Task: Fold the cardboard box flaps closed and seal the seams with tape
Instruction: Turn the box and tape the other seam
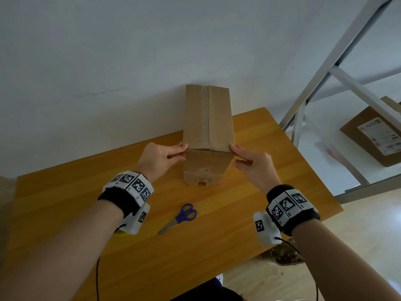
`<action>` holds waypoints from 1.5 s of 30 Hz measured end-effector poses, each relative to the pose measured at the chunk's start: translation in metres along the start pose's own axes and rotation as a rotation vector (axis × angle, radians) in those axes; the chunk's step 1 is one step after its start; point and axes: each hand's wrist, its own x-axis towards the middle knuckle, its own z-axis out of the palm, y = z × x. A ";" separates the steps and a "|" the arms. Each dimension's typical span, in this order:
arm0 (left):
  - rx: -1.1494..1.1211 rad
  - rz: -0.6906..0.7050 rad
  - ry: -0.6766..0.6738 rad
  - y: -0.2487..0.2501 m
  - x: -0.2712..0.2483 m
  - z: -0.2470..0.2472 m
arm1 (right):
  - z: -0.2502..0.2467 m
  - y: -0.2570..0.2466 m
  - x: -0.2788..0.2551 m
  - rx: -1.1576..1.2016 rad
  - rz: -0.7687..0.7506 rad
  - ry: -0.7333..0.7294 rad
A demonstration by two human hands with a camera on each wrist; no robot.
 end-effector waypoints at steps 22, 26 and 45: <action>0.033 -0.135 -0.077 0.001 -0.007 0.014 | 0.030 -0.023 -0.004 -0.179 0.090 0.058; -0.003 -0.101 -0.036 0.001 -0.012 0.017 | 0.033 -0.035 -0.006 -0.164 0.128 0.085; -0.170 -0.289 -0.164 0.014 -0.024 0.034 | 0.052 -0.043 -0.010 -0.222 0.254 0.207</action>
